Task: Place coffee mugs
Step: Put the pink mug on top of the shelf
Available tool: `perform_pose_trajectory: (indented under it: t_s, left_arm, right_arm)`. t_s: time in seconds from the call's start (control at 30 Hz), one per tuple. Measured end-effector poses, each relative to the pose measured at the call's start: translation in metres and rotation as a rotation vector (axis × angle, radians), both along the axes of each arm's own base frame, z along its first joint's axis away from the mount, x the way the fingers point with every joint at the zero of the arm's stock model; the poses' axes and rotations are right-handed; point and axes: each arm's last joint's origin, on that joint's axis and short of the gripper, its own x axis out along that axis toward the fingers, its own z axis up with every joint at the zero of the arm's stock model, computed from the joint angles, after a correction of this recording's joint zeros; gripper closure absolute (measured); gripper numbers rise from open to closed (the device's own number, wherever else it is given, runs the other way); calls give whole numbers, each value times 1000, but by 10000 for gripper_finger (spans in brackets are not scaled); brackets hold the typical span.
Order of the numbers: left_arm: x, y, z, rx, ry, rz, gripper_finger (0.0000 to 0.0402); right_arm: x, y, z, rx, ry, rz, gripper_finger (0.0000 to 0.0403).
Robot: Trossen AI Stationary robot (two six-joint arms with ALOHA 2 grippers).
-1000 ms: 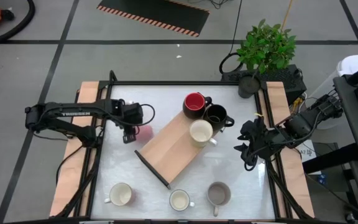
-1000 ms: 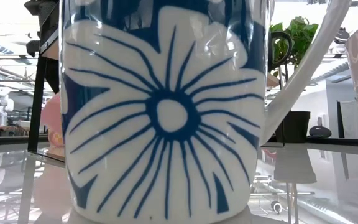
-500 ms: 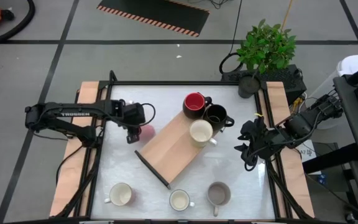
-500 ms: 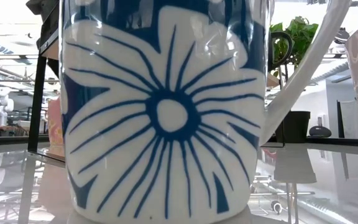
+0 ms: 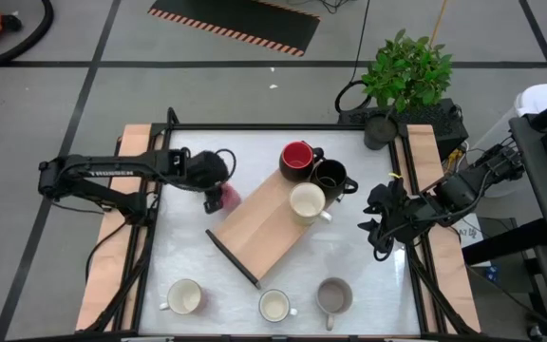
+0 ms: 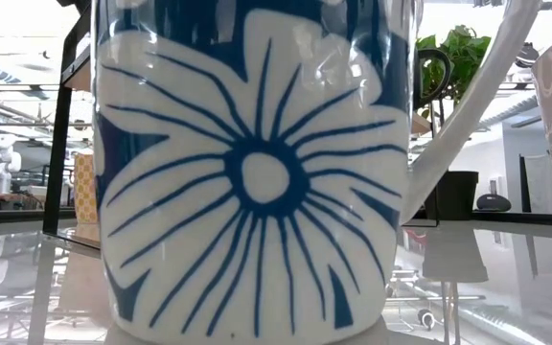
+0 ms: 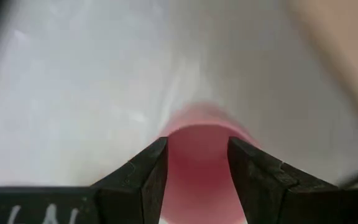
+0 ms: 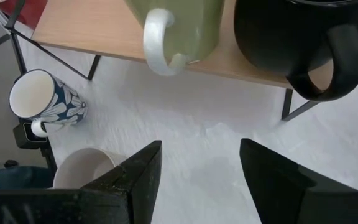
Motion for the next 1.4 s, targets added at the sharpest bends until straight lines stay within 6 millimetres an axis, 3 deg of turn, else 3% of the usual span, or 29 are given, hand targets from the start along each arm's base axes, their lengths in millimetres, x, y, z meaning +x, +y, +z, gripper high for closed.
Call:
perform_pose_trajectory:
  t_s: [0.1,0.2,0.47,0.63,0.9,1.03,1.23,1.4]
  left_arm:
    - [7,5,16,52,-95,14,229]
    - [10,13,19,62,-109,49,229]
    - [7,42,-5,-114,26,374,229]
    - [16,42,-13,-190,18,426,224]
    - [30,43,-38,-258,105,515,146]
    - [37,39,-46,-236,126,506,135]
    - [42,41,-57,-237,170,540,179]
    - [43,42,-58,-281,164,547,307]
  right_arm:
    - [0,0,0,1,0,-1,200]
    - [0,0,0,3,-1,-3,200]
    - [0,0,0,-4,-7,-12,200]
    - [1,0,1,-10,-20,-19,200]
    - [1,0,1,-9,-19,-18,200]
    - [1,0,1,-8,-19,-18,200]
    - [1,0,1,-10,-17,-15,200]
    - [0,-1,0,-14,-12,-14,200]
